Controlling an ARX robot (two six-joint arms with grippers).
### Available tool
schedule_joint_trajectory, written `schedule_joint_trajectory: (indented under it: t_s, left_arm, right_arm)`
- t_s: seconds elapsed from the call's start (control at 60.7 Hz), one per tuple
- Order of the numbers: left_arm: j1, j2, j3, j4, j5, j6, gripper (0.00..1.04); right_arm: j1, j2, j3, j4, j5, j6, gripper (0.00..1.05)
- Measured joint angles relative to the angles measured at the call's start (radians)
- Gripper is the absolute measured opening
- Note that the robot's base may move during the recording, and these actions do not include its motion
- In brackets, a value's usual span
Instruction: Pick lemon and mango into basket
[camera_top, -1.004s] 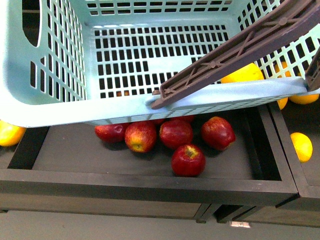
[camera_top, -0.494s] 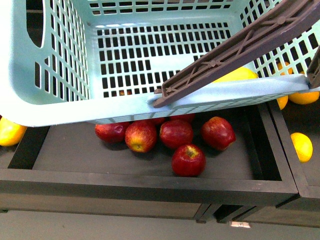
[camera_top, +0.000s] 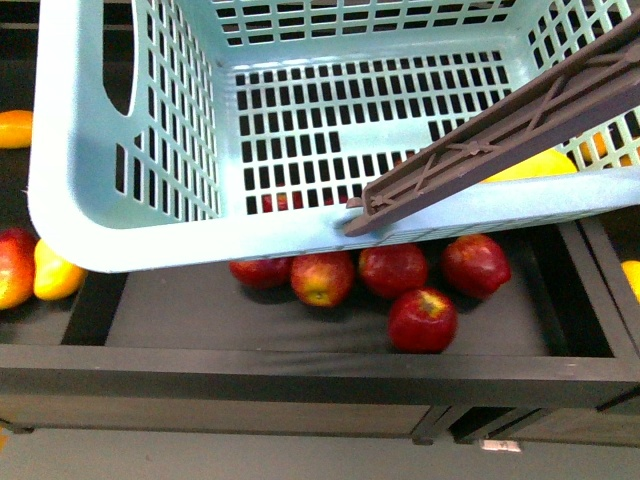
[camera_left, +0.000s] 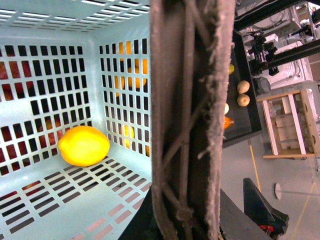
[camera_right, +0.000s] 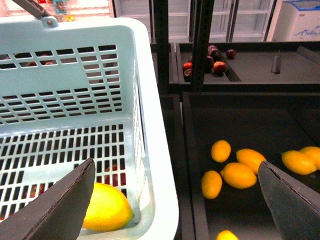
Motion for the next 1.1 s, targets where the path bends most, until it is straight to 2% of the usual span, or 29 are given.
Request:
schedule_joint_trajectory:
  t_s: [0.412,1.103]
  left_arm:
    - [0.013,0.000,0.000,0.000,-0.036,0.010,0.06]
    - [0.012,-0.002,0.000,0.000,-0.022,0.006,0.06]
  right_arm:
    - [0.000,-0.002,-0.003,0.000,-0.001,0.000,0.96]
    - [0.000,-0.004,-0.003,0.000,-0.003,0.000,0.96]
